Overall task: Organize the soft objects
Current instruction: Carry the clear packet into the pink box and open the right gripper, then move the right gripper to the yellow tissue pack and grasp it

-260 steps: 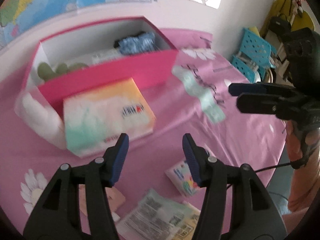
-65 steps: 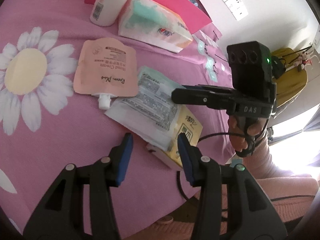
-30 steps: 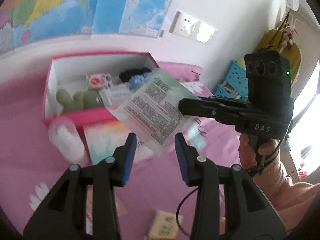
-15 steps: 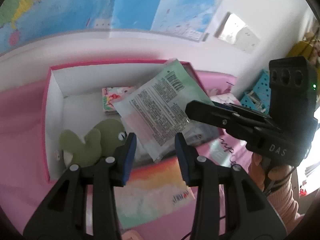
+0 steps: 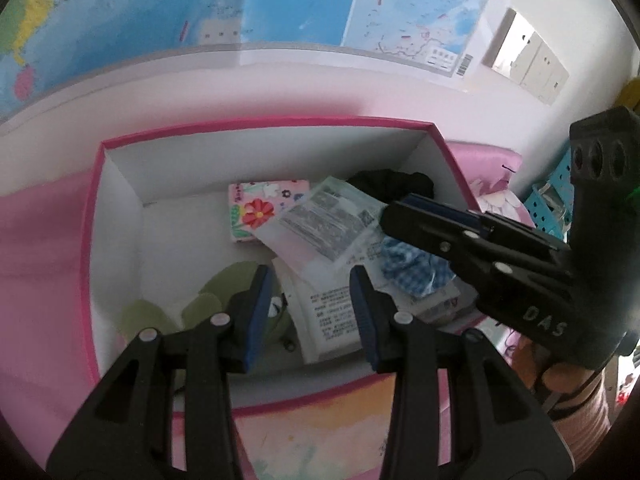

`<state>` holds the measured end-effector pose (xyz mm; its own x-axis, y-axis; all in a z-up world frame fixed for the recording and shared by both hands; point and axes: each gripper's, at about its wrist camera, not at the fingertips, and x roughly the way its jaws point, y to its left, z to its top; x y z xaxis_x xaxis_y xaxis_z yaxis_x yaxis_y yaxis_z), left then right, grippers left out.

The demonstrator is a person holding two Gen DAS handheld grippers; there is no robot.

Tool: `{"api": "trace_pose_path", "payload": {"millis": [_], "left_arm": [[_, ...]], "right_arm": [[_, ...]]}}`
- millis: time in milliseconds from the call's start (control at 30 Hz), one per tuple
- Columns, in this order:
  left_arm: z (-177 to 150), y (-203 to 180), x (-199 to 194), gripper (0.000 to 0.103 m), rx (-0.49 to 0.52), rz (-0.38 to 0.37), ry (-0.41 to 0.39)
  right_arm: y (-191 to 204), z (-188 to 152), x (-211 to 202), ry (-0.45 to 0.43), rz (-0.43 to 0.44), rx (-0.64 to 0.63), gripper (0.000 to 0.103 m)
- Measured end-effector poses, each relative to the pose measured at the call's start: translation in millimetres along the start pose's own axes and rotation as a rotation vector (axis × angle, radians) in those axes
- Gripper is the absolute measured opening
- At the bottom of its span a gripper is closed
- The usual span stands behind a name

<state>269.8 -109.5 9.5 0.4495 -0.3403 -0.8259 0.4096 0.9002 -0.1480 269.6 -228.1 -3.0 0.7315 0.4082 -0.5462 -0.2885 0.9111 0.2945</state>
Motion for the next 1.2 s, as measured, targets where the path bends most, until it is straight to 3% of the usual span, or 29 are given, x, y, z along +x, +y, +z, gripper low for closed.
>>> {"api": "trace_pose_path", "payload": {"millis": [267,533,700,833,967,1200], "left_arm": [[-29.8,6.9,-55.6,0.042,0.022,-0.068,-0.106],[-89.5,-3.8,-113.1,0.046,0.108,-0.132,-0.185],[-135.2,-7.0,-119.8,0.047,0.113,-0.156,-0.150],[-170.4,-6.0,-112.4,0.047,0.088,-0.178,-0.077],[-201.9,-8.3,-105.0,0.047,0.085,-0.180,-0.006],[-241.9,-8.4,-97.6,0.047,0.031,-0.169,0.041]], "right_arm": [[7.1,-17.0,-39.3,-0.014,0.038,-0.040,0.027],[25.9,-48.1,-101.8,-0.016,0.118,-0.103,0.036],[40.1,-78.7,-124.4,0.030,0.171,-0.150,0.039],[49.7,-107.1,-128.9,0.084,0.188,-0.186,0.039],[52.9,-138.2,-122.6,0.162,0.203,-0.197,0.039],[51.3,-180.5,-104.9,0.263,0.191,-0.190,0.039]]}}
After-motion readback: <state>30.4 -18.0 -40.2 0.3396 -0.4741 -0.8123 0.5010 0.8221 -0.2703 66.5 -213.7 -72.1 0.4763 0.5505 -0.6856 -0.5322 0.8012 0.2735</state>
